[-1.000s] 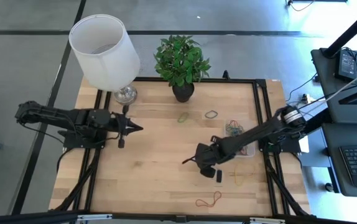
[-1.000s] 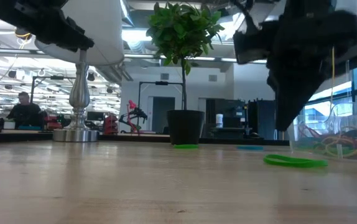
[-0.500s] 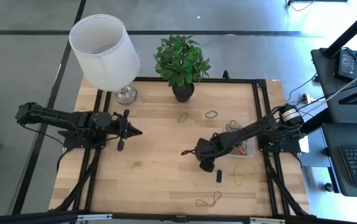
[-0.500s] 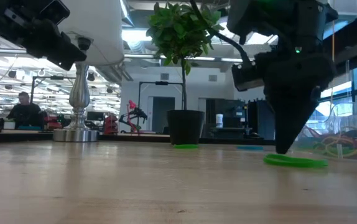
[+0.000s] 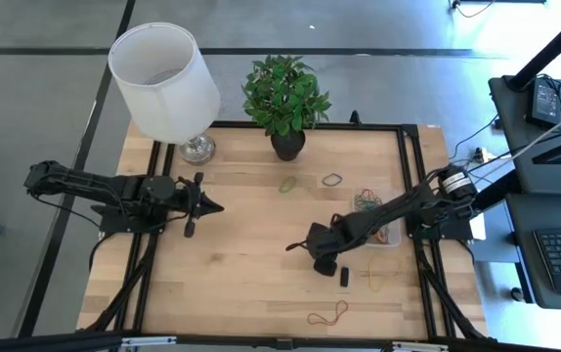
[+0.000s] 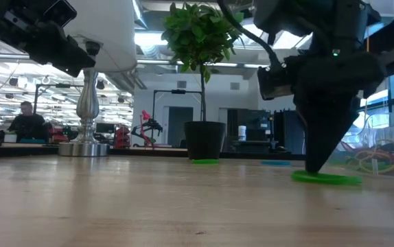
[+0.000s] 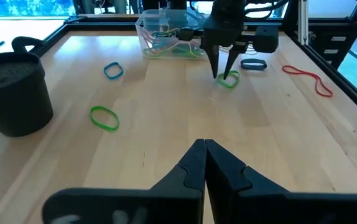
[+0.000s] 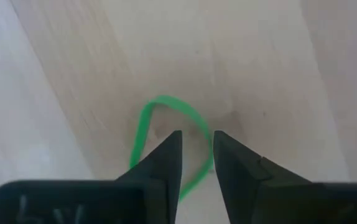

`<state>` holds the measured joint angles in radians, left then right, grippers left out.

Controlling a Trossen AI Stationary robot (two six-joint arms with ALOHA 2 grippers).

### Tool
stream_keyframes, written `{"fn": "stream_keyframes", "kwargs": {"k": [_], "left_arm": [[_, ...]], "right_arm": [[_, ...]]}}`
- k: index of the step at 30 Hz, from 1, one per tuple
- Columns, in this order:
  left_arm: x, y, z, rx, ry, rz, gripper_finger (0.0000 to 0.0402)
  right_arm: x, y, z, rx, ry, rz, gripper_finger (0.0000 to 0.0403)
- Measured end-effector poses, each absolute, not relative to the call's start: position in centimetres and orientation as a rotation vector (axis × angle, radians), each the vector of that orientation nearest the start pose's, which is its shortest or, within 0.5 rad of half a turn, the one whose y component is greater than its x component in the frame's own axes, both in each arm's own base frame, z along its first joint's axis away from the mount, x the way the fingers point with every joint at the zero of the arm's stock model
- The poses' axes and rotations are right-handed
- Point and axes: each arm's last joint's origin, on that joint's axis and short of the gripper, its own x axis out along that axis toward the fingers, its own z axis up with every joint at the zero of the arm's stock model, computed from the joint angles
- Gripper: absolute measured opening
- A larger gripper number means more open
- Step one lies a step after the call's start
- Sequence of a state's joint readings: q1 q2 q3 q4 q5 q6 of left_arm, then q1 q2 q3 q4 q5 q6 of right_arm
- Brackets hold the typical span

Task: Pick and place rubber bands into bin
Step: Put the green rubber band into the transparent bin

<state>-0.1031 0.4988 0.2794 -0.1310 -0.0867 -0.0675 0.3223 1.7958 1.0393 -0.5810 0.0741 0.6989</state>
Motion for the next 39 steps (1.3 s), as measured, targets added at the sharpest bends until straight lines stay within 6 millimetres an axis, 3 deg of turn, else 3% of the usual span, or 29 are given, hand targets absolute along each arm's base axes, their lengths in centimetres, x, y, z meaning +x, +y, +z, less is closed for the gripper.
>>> {"fn": "stream_keyframes", "kwargs": {"k": [6,11,15,25,29,34,39], "left_arm": [[13.1,-1.1,20.2,-0.031,0.349,-0.005,0.0002],[13.1,-1.1,20.2,-0.031,0.349,-0.004,0.0003],[13.1,-1.1,20.2,-0.031,0.349,-0.004,0.0002],[13.1,-1.1,20.2,-0.013,0.349,-0.007,0.0002],[13.1,-1.1,20.2,-0.006,0.349,-0.008,0.0002],[13.1,-1.1,20.2,-0.012,0.345,-0.006,0.0003],[13.1,-1.1,20.6,0.015,0.300,-0.008,0.0002]], "right_arm": [[30.5,10.7,12.9,0.290,1.344,-0.255,0.0071],[30.6,10.7,12.9,0.298,1.360,-0.262,0.0014],[30.9,10.8,14.6,0.274,1.368,-0.280,0.0007],[30.9,10.4,22.0,0.174,1.326,-0.352,0.0002],[29.4,9.7,24.6,0.136,1.334,-0.434,0.0002],[26.2,8.4,27.6,0.174,1.325,-0.506,0.0001],[21.7,6.8,27.9,0.279,1.281,-0.575,0.0001]]}}
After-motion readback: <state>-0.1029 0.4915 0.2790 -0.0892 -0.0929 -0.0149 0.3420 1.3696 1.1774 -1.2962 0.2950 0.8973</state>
